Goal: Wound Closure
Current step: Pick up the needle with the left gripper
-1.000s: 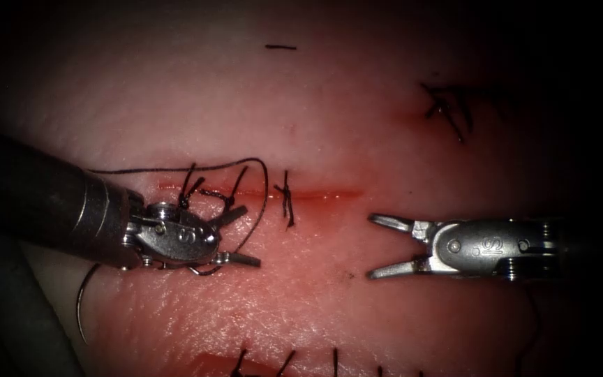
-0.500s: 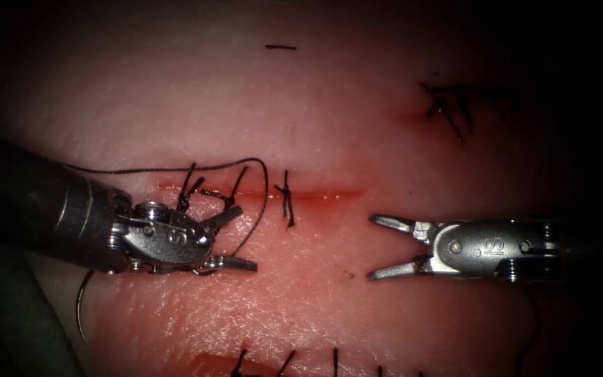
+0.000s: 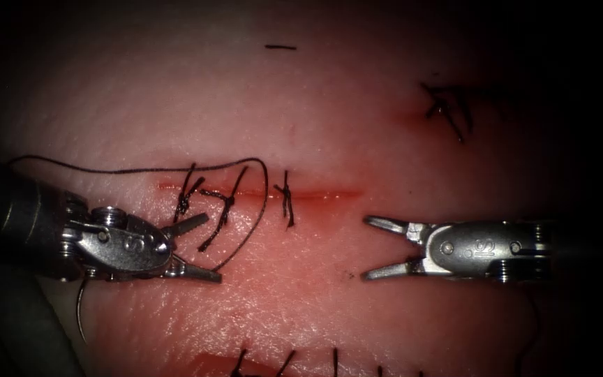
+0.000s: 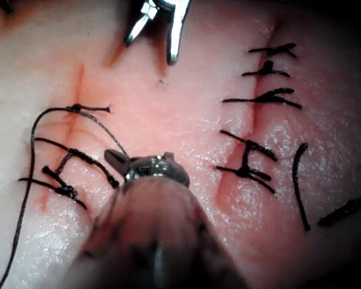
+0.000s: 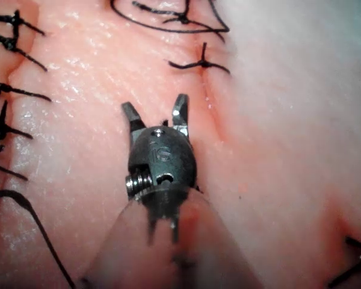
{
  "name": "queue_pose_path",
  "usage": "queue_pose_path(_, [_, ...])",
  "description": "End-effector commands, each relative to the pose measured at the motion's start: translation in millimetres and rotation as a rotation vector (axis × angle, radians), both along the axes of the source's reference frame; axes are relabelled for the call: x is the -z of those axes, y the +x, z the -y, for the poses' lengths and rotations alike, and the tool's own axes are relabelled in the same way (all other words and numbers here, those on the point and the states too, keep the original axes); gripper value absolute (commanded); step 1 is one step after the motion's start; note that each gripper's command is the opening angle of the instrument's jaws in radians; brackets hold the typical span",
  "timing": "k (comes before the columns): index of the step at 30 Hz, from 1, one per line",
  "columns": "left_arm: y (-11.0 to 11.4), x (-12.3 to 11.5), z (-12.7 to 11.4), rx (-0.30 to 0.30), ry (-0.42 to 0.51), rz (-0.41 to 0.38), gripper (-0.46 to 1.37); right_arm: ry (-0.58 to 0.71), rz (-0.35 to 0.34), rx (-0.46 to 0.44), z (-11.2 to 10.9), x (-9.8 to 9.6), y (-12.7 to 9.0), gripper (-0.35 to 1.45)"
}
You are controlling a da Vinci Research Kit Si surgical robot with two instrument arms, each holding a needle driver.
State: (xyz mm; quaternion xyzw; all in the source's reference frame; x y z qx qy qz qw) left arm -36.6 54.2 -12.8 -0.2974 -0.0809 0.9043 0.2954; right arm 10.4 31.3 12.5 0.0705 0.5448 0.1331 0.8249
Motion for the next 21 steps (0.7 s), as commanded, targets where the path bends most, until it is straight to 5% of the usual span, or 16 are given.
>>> queue_pose_path(1, [0.4,0.2,0.1,-0.005,0.001,0.002,0.62,0.001,-0.002,0.003,0.0,0.0,0.0,1.11])
queue_pose_path(21, [8.0,0.8,2.4,0.02,-0.002,-0.059,0.56,-0.001,-0.003,0.004,0.2,-0.1,0.2,1.12])
